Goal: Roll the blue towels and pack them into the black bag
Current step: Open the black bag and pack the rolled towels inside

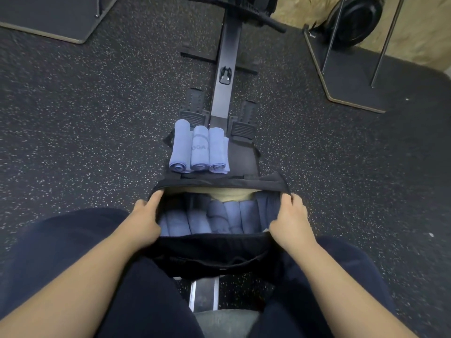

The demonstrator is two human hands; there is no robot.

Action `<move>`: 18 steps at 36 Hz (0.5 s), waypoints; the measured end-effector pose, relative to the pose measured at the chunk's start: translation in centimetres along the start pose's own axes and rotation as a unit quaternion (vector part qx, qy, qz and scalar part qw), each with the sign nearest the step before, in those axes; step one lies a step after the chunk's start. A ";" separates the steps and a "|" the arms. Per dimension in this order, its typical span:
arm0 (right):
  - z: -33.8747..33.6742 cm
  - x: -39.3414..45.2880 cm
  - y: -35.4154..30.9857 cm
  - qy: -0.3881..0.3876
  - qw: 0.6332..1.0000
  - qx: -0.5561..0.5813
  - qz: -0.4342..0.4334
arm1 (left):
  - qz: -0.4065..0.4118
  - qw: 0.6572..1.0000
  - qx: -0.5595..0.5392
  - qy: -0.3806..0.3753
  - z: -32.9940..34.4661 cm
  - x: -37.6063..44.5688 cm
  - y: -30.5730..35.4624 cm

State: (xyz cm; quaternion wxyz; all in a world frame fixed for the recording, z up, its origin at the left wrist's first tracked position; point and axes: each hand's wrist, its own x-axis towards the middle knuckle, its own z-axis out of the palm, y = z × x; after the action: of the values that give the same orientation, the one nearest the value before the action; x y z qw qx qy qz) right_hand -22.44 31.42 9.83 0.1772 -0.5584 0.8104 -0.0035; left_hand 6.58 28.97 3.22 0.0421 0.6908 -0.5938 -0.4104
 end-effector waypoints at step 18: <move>0.4 3.5 -6.2 0.138 0.956 0.029 -0.259 | 0.042 0.997 0.011 0.056 1.0 1.9 -0.6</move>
State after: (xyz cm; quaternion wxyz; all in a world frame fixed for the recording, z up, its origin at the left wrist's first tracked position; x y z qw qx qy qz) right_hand -17.85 25.96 9.76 0.0730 -0.7376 0.6544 -0.1494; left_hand 6.35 27.91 1.26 0.0849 0.6875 -0.6236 -0.3623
